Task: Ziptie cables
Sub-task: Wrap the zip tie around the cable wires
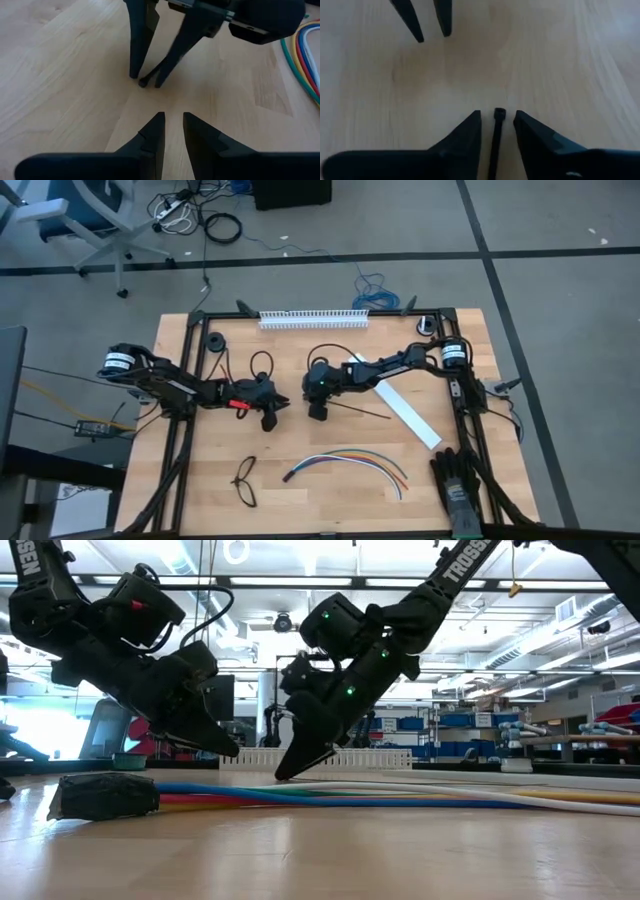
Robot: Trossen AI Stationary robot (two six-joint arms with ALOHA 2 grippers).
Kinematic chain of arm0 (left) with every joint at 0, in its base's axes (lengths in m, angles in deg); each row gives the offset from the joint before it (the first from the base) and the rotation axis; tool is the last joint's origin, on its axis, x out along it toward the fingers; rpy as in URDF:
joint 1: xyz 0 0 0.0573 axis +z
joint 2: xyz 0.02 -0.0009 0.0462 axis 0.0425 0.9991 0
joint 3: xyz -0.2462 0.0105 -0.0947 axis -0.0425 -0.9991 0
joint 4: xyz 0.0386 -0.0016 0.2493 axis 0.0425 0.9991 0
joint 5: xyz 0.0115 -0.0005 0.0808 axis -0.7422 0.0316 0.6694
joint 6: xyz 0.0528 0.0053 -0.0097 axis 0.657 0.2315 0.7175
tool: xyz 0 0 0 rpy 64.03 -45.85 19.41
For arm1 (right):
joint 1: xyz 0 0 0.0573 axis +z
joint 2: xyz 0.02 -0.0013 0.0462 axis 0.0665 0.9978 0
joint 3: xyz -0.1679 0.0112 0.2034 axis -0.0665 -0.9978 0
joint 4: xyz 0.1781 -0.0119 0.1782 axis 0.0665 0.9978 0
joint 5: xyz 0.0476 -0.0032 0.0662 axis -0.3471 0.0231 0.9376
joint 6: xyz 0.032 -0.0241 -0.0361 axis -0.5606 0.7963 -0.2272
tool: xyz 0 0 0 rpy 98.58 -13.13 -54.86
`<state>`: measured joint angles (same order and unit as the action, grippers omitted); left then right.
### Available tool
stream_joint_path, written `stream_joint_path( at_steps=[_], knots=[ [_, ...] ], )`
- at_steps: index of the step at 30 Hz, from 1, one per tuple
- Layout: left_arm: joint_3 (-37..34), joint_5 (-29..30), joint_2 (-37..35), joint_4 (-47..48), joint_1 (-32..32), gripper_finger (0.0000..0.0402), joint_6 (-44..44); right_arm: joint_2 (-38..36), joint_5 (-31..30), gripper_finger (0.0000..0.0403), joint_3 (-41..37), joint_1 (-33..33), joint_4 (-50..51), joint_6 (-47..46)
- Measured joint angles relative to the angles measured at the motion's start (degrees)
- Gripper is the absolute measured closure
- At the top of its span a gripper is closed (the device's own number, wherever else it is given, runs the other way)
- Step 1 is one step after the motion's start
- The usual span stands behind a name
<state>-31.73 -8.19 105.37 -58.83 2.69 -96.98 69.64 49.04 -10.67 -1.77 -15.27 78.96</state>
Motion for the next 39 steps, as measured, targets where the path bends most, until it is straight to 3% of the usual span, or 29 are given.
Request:
stream_joint_path(
  at_steps=[4,6,13,22,26,32,39],
  knots=[
    [-0.02,0.0,0.0,-0.11,0.0,0.0323,-0.12,0.0,0.57,0.0377,0.0,-0.57,0.48,1.67],
    [-0.02,0.0,0.0,-0.34,0.0,0.0323,-0.18,0.0,1.03,0.0394,0.0,-0.69,0.35,2.68],
    [-0.02,0.0,0.0,-4.02,0.0,0.0323,-0.22,-0.72,0.63,0.0401,-0.24,-0.68,-4.22,3.29],
    [-0.02,1.13,-0.03,-7.82,0.0,0.0323,1.34,-8.68,-1.7,0.0402,-1.15,-0.68,-7.71,6.84],
    [-0.02,4.04,0.19,-10.47,0.02,0.0323,1.94,-14.53,-3.59,0.0402,-5.72,-0.68,-8.44,7.13],
    [0.02,4.0,0.39,-17.41,0.01,0.0323,5.59,-21.11,-2.29,0.0402,-16.97,-0.68,-18.79,3.5],
    [0.0,4.24,0.42,-15.78,0.0,0.0323,6.19,-15.32,0.27,0.0403,-17.63,-0.53,-21.96,0.69]
  ],
)
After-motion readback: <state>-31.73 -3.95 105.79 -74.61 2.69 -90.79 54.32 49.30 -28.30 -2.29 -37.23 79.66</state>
